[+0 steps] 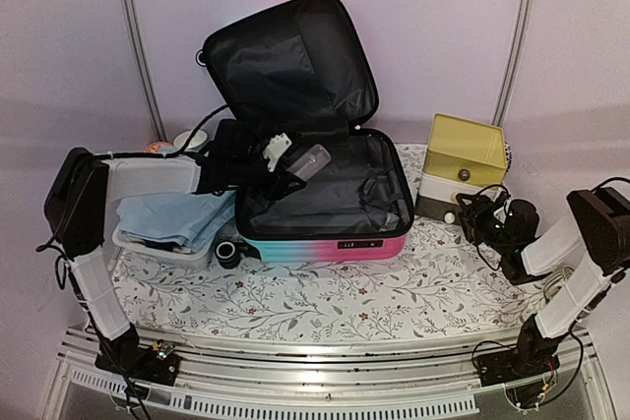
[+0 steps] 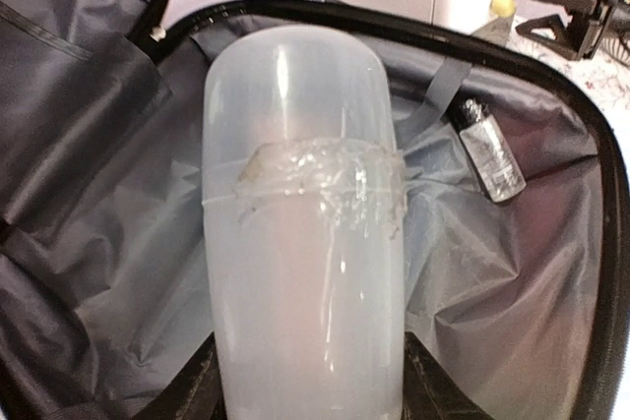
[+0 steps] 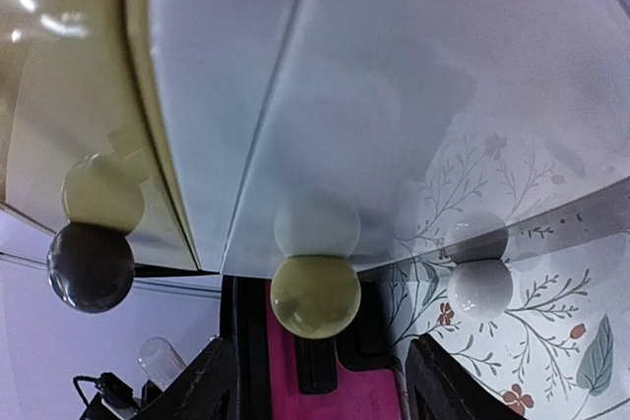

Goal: Open, take out, and arrange the luggage
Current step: Pick up the makeup from the opened luggage, then open the drawer in the storage box.

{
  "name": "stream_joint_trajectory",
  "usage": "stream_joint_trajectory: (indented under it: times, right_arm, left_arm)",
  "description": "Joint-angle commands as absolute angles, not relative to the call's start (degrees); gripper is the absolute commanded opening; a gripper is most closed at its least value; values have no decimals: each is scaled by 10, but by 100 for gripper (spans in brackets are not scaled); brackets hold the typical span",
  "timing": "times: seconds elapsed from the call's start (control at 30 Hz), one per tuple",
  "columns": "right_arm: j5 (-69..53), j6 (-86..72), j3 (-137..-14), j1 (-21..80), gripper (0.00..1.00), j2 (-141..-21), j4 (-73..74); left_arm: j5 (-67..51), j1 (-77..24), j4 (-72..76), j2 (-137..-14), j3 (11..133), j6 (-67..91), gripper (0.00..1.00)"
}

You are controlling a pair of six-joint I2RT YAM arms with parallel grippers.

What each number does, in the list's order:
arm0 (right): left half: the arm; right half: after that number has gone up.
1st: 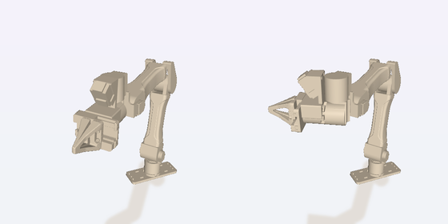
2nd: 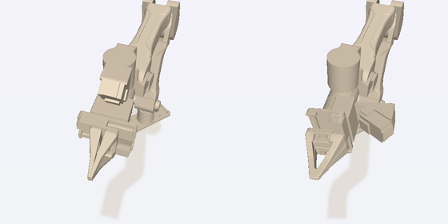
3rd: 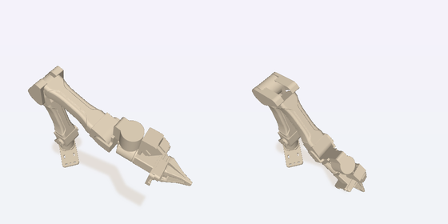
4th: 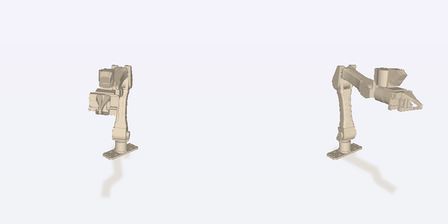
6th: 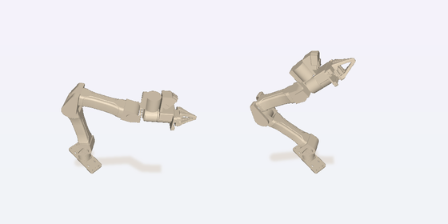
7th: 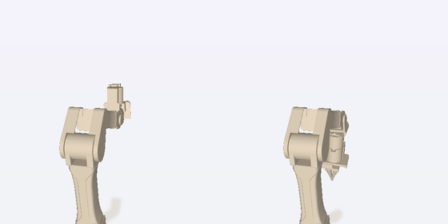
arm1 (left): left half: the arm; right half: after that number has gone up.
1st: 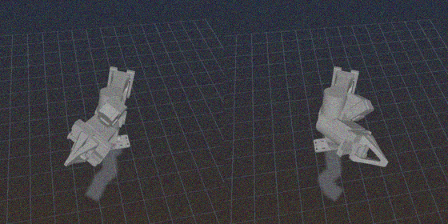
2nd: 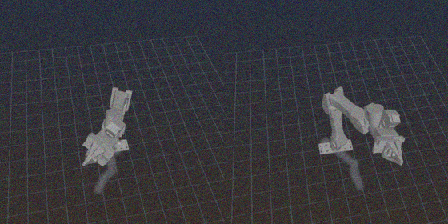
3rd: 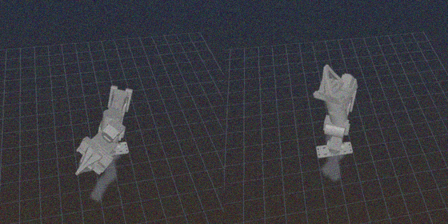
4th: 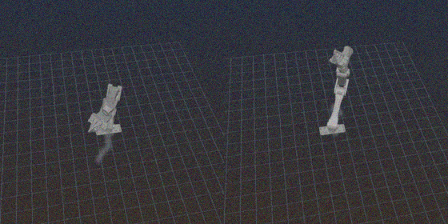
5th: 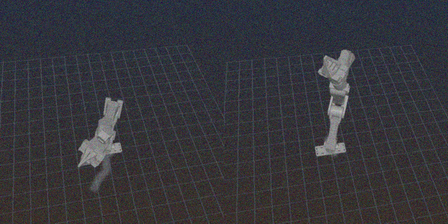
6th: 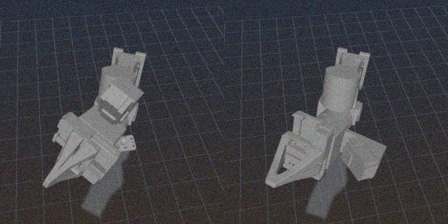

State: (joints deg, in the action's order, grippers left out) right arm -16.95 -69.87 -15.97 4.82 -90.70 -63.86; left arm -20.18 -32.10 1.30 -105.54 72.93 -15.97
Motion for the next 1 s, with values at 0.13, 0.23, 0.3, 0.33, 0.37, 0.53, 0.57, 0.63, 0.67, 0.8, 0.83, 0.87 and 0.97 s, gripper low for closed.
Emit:
stream_joint_trajectory:
  times: [0.13,0.23,0.3,0.33,0.37,0.53,0.57,0.63,0.67,0.8,0.83,0.87,0.97]
  right_arm:
    - [-147,-723,-191,47,55,-951,-716]
    - [-149,-729,-204,46,51,-967,-721]
    - [-145,-738,-205,47,45,-972,-733]
    - [-142,-741,-205,47,41,-972,-733]
    - [-140,-742,-204,46,38,-970,-732]
    - [-132,-748,-185,46,27,-957,-731]
    - [-131,-750,-179,46,27,-952,-731]
    - [-129,-754,-163,47,26,-937,-731]
    - [-128,-752,-153,47,26,-929,-729]
    - [-121,-747,-111,44,25,-889,-716]
    - [-119,-745,-98,43,25,-877,-714]
    - [-119,-743,-89,43,25,-870,-711]
    - [-127,-745,-66,43,24,-855,-708]
  left_arm:
    - [-181,-336,12,-1000,697,-140,45]
    - [-173,-343,5,-991,694,-139,45]
    - [-170,-346,4,-986,692,-140,45]
    - [-169,-348,3,-984,690,-141,45]
    - [-168,-349,1,-982,689,-141,45]
    - [-158,-356,-9,-975,685,-138,45]
    - [-156,-357,-10,-972,684,-138,45]
    - [-152,-359,-11,-967,679,-137,45]
    - [-150,-361,-13,-964,677,-136,45]
    - [-143,-367,-16,-952,668,-134,45]
    - [-142,-369,-16,-948,664,-134,45]
    - [-141,-370,-16,-945,662,-132,45]
    - [-139,-375,-17,-936,659,-128,45]
